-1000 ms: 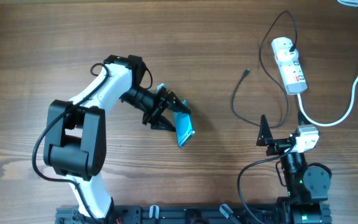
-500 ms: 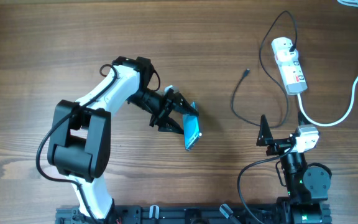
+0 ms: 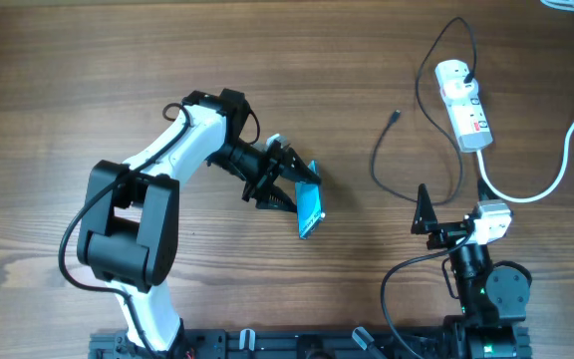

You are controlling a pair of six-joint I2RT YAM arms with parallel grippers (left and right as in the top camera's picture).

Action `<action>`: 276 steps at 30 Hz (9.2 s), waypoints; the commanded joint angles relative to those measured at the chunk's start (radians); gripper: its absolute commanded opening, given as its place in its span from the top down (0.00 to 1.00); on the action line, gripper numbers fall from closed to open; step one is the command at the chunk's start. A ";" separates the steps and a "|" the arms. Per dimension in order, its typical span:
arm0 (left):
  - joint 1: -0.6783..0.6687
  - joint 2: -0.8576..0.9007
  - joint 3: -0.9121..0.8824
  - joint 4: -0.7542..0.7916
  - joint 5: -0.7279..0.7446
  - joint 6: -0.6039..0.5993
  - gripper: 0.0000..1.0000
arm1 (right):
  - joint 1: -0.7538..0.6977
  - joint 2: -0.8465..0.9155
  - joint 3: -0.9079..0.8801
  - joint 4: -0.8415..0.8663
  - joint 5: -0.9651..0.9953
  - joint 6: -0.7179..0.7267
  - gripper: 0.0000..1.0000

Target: Plug charger to phone and switch on socket

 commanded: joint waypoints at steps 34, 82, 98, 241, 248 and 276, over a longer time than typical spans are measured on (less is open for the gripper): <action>-0.068 -0.008 0.018 0.072 0.083 -0.022 0.47 | 0.004 -0.012 -0.001 0.003 0.013 -0.011 0.00; -0.084 -0.008 0.018 0.496 -0.430 -0.792 0.45 | 0.004 0.048 -0.001 0.031 -0.377 1.050 0.00; -0.082 -0.008 0.018 0.676 -0.086 -0.854 0.45 | 0.018 0.677 0.244 0.040 -0.613 0.557 0.01; 0.110 -0.575 -0.320 0.418 -0.297 -0.510 0.96 | 0.428 1.239 0.595 -0.076 -0.220 0.830 0.01; 0.203 -0.535 -0.319 0.398 -0.222 -0.348 0.96 | 0.350 1.240 0.972 -0.628 0.178 0.797 0.01; 0.227 -0.289 -0.319 0.515 -0.078 -0.320 0.96 | 0.207 2.147 1.407 -0.572 0.079 0.396 0.91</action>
